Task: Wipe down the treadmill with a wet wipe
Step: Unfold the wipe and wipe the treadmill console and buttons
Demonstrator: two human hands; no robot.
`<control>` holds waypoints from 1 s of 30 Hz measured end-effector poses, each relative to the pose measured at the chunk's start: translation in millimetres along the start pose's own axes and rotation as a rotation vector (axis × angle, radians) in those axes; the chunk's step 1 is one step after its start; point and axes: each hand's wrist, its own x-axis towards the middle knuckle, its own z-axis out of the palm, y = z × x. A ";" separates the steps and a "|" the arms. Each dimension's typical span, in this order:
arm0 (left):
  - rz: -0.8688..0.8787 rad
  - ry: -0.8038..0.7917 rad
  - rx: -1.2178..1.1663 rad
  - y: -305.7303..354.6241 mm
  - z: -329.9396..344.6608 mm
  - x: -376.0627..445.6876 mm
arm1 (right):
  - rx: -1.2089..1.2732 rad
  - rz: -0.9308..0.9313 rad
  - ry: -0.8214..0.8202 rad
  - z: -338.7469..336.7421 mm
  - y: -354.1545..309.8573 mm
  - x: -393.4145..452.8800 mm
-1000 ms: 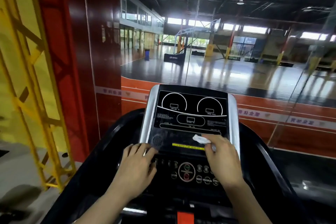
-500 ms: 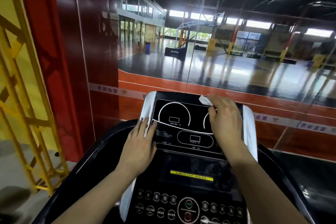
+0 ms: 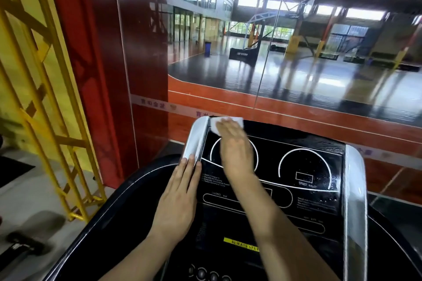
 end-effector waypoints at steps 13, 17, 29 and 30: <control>-0.042 0.075 -0.063 8.2 4.1 -0.9 | -0.094 0.299 0.150 -83.3 102.3 -45.0; -0.065 0.072 -0.081 11.0 2.4 -2.1 | -0.063 0.382 0.210 -69.7 86.1 -37.5; -0.029 -0.032 -0.134 -3.2 -10.9 -2.0 | 0.106 -0.134 -0.217 15.5 -29.9 -0.6; -0.033 -0.034 -0.156 -5.0 -11.5 -7.3 | 0.098 -0.198 -0.210 11.0 -28.8 -12.5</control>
